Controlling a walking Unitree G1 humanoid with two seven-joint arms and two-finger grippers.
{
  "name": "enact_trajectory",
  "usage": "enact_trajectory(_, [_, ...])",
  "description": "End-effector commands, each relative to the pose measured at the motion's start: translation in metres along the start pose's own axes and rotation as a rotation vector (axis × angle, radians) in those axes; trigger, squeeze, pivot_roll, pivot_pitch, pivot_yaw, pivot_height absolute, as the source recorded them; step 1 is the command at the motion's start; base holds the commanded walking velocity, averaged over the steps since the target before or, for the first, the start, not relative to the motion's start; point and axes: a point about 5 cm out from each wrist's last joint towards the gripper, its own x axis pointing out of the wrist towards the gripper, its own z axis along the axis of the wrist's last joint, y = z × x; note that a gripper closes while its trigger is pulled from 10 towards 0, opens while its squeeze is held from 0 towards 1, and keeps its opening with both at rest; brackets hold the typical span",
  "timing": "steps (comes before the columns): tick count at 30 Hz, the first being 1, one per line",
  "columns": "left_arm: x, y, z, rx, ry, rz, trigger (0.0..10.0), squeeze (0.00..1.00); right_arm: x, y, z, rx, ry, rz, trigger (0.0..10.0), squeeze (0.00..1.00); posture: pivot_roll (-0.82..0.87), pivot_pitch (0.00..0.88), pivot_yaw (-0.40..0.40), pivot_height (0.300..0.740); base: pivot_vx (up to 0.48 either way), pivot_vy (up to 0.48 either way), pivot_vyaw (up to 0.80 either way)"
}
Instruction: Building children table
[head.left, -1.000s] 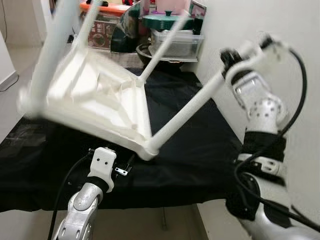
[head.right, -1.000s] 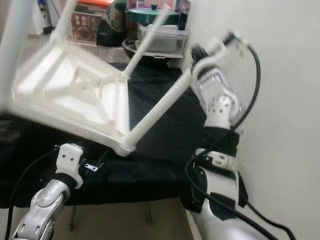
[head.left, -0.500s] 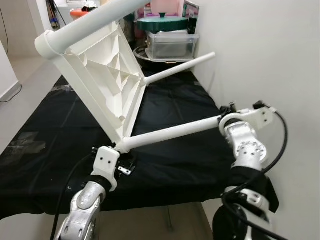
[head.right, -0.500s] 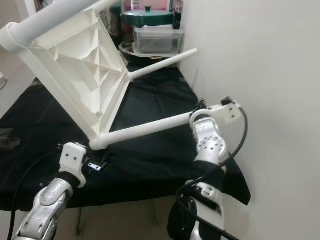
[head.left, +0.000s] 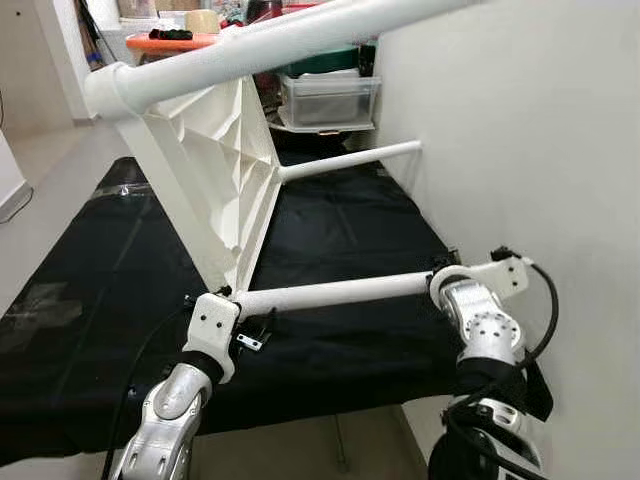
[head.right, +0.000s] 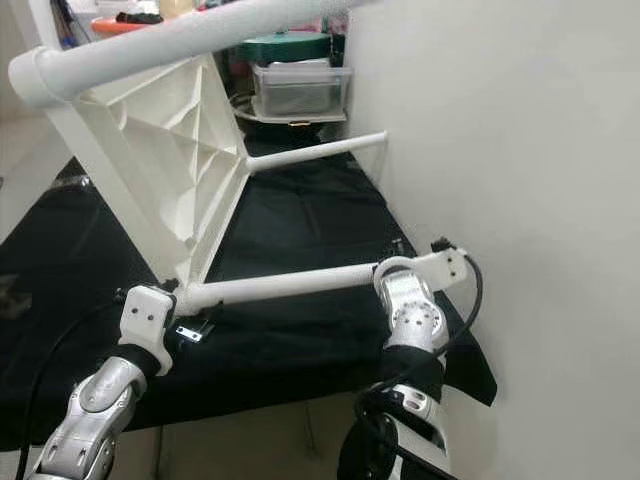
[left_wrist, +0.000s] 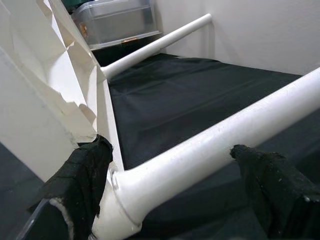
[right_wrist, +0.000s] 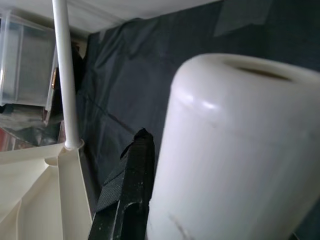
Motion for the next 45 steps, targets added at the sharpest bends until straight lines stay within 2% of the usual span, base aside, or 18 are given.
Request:
enact_trajectory(1, [0.000,0.001,-0.003,0.014,0.021,0.007,10.0,0.00,0.007,-0.049,-0.039,-0.288,0.145,-0.248,10.0,0.00,0.09,0.000,-0.093,0.740,0.000,0.000,0.00])
enact_trajectory(2, [0.000,0.001,-0.003,0.014,0.021,0.007,10.0,0.00,0.007,-0.049,-0.039,-0.288,0.145,-0.248,10.0,0.00,0.09,0.000,-0.093,0.740,0.000,0.000,0.00])
enact_trajectory(3, [0.000,0.002,-0.004,0.014,0.022,0.010,10.0,0.00,0.007,-0.053,-0.038,-0.275,0.134,-0.253,10.0,1.00,0.09,0.000,-0.094,0.740,0.000,0.000,0.00])
enact_trajectory(9, [0.000,-0.001,-0.004,0.011,0.023,0.006,10.0,0.00,0.004,-0.054,-0.043,-0.262,0.145,-0.235,10.0,1.00,0.08,0.000,-0.092,0.740,0.000,0.000,0.00])
enact_trajectory(16, [-0.001,-0.001,-0.005,0.013,0.025,0.003,10.0,0.00,-0.001,-0.061,-0.033,-0.180,0.113,-0.277,10.0,1.00,0.08,0.000,-0.096,0.740,0.000,0.000,0.00])
enact_trajectory(19, [0.000,-0.002,-0.006,0.012,0.026,0.002,10.0,0.00,-0.012,-0.064,-0.022,-0.116,0.090,-0.285,10.0,1.00,0.07,0.000,-0.095,0.740,0.000,0.000,0.00])
enact_trajectory(21, [0.000,-0.002,-0.006,0.012,0.026,0.002,10.0,0.00,-0.012,-0.064,-0.022,-0.116,0.090,-0.285,10.0,1.00,0.07,0.000,-0.095,0.740,0.000,0.000,0.00])
enact_trajectory(22, [0.000,-0.004,-0.007,0.009,0.027,-0.005,10.0,0.00,-0.019,-0.068,-0.016,-0.080,0.072,-0.297,10.0,1.00,0.06,0.000,-0.096,0.740,0.000,0.000,0.00])
enact_trajectory(27, [0.000,-0.006,-0.007,0.006,0.027,-0.008,10.0,0.00,-0.030,-0.074,-0.009,-0.055,0.059,-0.311,10.0,1.00,0.06,0.000,-0.097,0.740,0.000,0.000,0.00])
enact_trajectory(34, [0.000,-0.004,-0.008,0.007,0.031,-0.007,10.0,0.00,-0.058,-0.077,0.004,-0.056,0.018,-0.320,10.0,1.00,0.03,0.000,-0.090,0.740,0.000,0.000,0.00])
enact_trajectory(37, [0.002,-0.007,-0.008,0.004,0.030,-0.013,10.0,0.00,-0.066,-0.064,0.008,-0.132,-0.003,-0.249,10.0,1.00,0.03,0.000,-0.087,0.740,0.000,0.000,0.00])
enact_trajectory(39, [0.002,-0.007,-0.008,0.004,0.030,-0.013,10.0,0.00,-0.066,-0.064,0.008,-0.132,-0.003,-0.249,10.0,1.00,0.03,0.000,-0.087,0.740,0.000,0.000,0.00])
enact_trajectory(40, [0.003,-0.008,-0.007,0.005,0.026,-0.016,10.0,0.00,-0.070,-0.030,0.020,-0.428,-0.093,-0.060,10.0,1.00,0.03,0.000,-0.082,0.740,0.000,0.000,0.00])
enact_trajectory(41, [0.003,-0.008,-0.007,0.005,0.026,-0.016,10.0,0.00,-0.070,-0.030,0.020,-0.428,-0.093,-0.060,10.0,1.00,0.03,0.000,-0.082,0.740,0.000,0.000,0.00])
enact_trajectory(42, [0.003,-0.008,-0.007,0.008,0.025,-0.017,10.0,0.00,-0.073,-0.018,0.024,-0.580,-0.145,0.012,10.0,1.00,0.03,0.000,-0.082,0.740,0.000,0.000,0.00])
enact_trajectory(43, [0.003,-0.008,-0.007,0.008,0.025,-0.017,10.0,0.00,-0.073,-0.018,0.024,-0.580,-0.145,0.012,10.0,1.00,0.03,0.000,-0.082,0.740,0.000,0.000,0.00])
enact_trajectory(44, [0.003,-0.007,-0.007,0.011,0.023,-0.015,10.0,0.00,-0.078,-0.001,0.026,-0.768,-0.227,0.105,10.0,1.00,0.04,0.000,-0.084,0.740,0.000,0.000,0.00])
enact_trajectory(45, [0.003,-0.007,-0.007,0.011,0.023,-0.015,10.0,0.00,-0.078,-0.001,0.026,-0.768,-0.227,0.105,10.0,1.00,0.04,0.000,-0.084,0.740,0.000,0.000,0.00])
